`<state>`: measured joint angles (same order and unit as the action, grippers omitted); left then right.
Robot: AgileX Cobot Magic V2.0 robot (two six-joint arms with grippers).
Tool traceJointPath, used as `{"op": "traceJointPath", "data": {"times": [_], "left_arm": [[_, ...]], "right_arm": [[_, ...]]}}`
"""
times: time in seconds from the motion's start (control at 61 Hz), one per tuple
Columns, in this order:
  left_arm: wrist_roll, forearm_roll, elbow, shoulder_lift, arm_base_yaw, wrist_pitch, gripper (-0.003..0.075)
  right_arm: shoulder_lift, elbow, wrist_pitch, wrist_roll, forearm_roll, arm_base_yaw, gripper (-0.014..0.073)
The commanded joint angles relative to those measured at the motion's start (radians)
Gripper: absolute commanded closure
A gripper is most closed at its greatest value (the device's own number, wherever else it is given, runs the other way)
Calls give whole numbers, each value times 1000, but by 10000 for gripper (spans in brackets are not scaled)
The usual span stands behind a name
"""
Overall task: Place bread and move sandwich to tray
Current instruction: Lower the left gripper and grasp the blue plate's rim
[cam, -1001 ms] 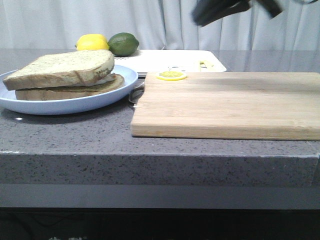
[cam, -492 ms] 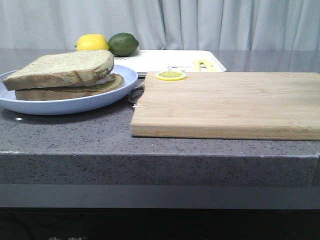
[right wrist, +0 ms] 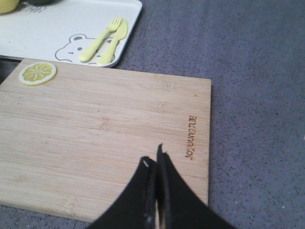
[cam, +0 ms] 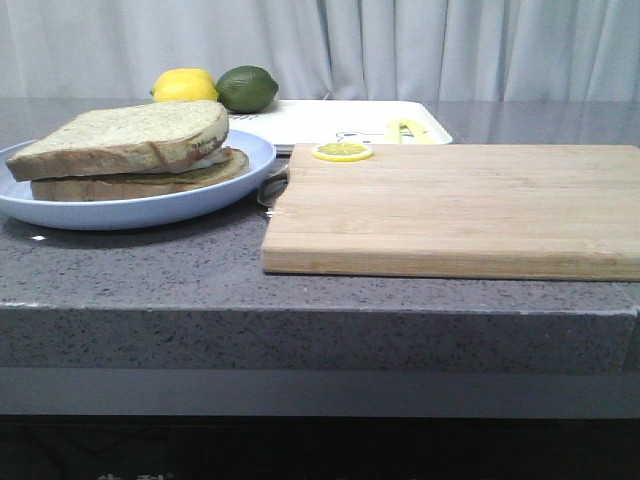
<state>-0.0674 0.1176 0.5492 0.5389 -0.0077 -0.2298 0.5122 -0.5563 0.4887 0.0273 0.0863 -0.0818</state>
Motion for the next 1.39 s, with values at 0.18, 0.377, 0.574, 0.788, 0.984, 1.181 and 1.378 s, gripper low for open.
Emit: {"op": "traceJointPath", "data": {"times": [0.18, 0.377, 0.574, 0.788, 0.984, 1.181, 1.378], "left_arm": [[6, 6, 34, 5, -7, 130, 153], [6, 17, 72, 61, -7, 53, 153], [6, 17, 260, 323, -7, -118, 153], [-6, 17, 471, 628, -7, -296, 153], [-52, 25, 603, 840, -7, -391, 153], [-58, 31, 649, 946, -30, -414, 153], [-62, 31, 653, 994, -76, -379, 153]], "right_arm": [[-247, 160, -148, -2, -10, 4, 664], [-257, 176, -180, -2, -10, 4, 664], [-257, 176, -190, -2, -10, 4, 664], [-257, 176, -190, -2, -10, 4, 664], [-257, 176, -190, -2, -11, 4, 664], [-257, 183, -196, -2, -11, 4, 664], [-257, 186, -203, -2, -11, 4, 664]]}}
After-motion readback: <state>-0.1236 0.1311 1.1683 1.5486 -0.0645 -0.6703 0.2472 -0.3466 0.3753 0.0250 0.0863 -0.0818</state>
